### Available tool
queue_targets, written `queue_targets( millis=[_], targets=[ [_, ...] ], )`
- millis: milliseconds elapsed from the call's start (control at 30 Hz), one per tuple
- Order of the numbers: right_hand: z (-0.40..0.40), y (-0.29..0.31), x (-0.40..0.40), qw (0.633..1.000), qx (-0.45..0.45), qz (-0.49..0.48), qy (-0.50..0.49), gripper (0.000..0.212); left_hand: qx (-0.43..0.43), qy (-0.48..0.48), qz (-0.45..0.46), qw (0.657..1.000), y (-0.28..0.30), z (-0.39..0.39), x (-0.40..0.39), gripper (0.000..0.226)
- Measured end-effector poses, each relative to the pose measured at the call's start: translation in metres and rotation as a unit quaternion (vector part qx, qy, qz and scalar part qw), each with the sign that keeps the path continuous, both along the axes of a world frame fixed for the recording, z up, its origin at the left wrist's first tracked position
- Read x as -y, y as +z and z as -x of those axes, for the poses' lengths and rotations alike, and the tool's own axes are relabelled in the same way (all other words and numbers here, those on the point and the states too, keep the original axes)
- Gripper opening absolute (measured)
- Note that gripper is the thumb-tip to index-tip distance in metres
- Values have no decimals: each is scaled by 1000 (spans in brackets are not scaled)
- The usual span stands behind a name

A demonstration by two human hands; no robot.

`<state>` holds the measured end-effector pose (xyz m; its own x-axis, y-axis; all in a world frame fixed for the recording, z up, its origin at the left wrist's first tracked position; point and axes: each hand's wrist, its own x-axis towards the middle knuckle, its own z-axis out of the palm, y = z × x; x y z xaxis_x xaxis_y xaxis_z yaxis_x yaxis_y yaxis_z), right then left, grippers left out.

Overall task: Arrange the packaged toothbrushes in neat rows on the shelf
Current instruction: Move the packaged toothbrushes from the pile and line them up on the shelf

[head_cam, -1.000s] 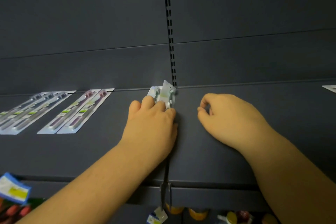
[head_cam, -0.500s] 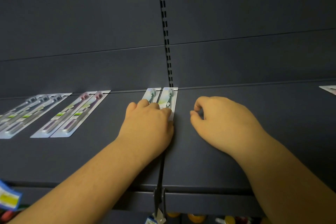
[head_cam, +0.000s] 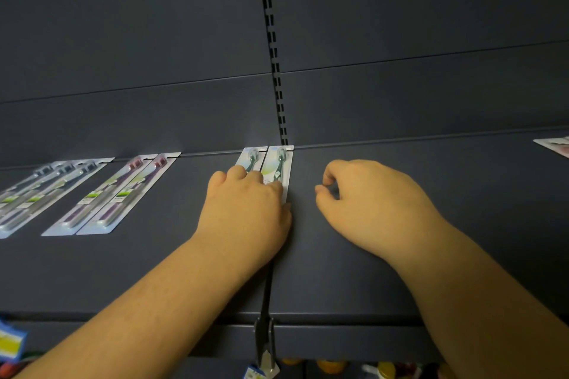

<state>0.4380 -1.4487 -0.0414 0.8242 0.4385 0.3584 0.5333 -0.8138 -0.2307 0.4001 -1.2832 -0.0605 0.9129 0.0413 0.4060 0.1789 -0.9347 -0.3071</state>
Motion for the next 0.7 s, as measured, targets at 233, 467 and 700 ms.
queue_targets(
  millis=[233,467,700],
  targets=[
    [-2,-1,0,1000,-4,-2,-1,27,-6,15,25,1000,-2,1,-4,58],
    [5,-1,-4,998,-44,-30,20,19,67,-24,75,995,17,27,-31,53],
    [58,16,-48,996,15,-41,77,20,171,-79,216,958,28,82,-82,39]
  ],
)
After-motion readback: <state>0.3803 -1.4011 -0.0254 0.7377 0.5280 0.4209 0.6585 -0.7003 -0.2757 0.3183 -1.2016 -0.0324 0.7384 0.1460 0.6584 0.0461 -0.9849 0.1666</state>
